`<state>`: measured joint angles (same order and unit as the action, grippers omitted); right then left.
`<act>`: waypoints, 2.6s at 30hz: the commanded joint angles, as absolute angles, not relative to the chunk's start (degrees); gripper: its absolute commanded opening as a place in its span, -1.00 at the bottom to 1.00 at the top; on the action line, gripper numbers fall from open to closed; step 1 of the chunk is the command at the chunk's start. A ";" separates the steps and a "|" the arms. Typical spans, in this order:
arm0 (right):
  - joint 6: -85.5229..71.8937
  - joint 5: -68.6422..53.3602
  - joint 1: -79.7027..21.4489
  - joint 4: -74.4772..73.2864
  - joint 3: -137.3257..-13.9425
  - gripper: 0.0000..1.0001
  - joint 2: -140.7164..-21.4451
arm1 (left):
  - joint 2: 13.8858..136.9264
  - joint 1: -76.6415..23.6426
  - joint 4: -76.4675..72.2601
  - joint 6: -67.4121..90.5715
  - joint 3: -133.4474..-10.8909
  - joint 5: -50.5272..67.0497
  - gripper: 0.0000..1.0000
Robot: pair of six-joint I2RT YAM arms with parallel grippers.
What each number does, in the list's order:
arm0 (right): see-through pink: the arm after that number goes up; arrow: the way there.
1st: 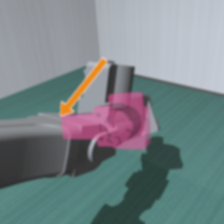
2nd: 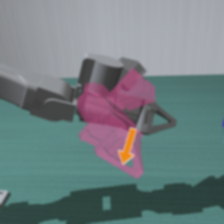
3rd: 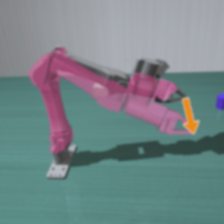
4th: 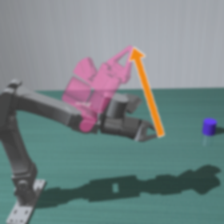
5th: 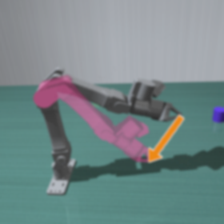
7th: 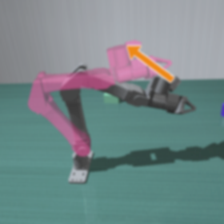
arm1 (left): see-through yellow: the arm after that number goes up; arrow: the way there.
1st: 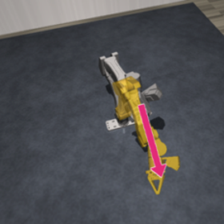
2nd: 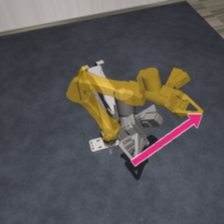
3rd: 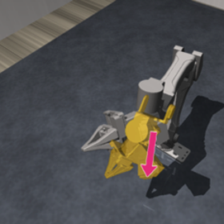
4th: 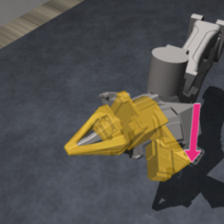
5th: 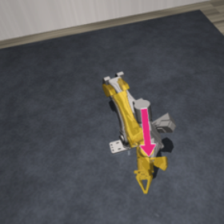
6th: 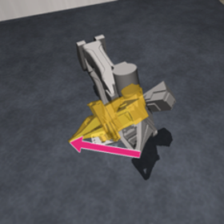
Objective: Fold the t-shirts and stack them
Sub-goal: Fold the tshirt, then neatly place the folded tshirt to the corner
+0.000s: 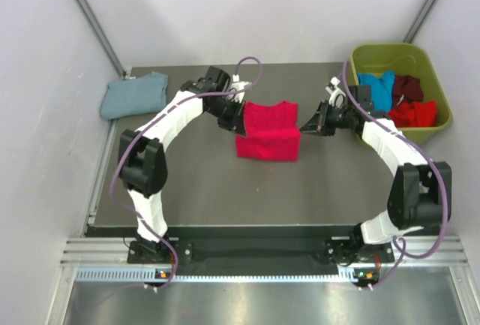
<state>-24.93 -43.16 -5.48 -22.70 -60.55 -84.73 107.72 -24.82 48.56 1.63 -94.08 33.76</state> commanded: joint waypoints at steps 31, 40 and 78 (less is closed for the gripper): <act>-15.64 -35.86 -6.68 -20.57 -99.68 0.41 -114.00 | 132.10 -12.05 46.06 12.04 -129.58 40.41 0.97; -15.73 -36.83 -9.84 -19.34 -93.16 0.40 -116.01 | 136.49 -8.00 45.79 14.76 -125.33 46.23 0.97; -16.26 -35.42 -13.01 -19.51 -97.56 0.41 -126.04 | 153.46 -15.12 42.89 16.00 -127.70 51.06 -0.72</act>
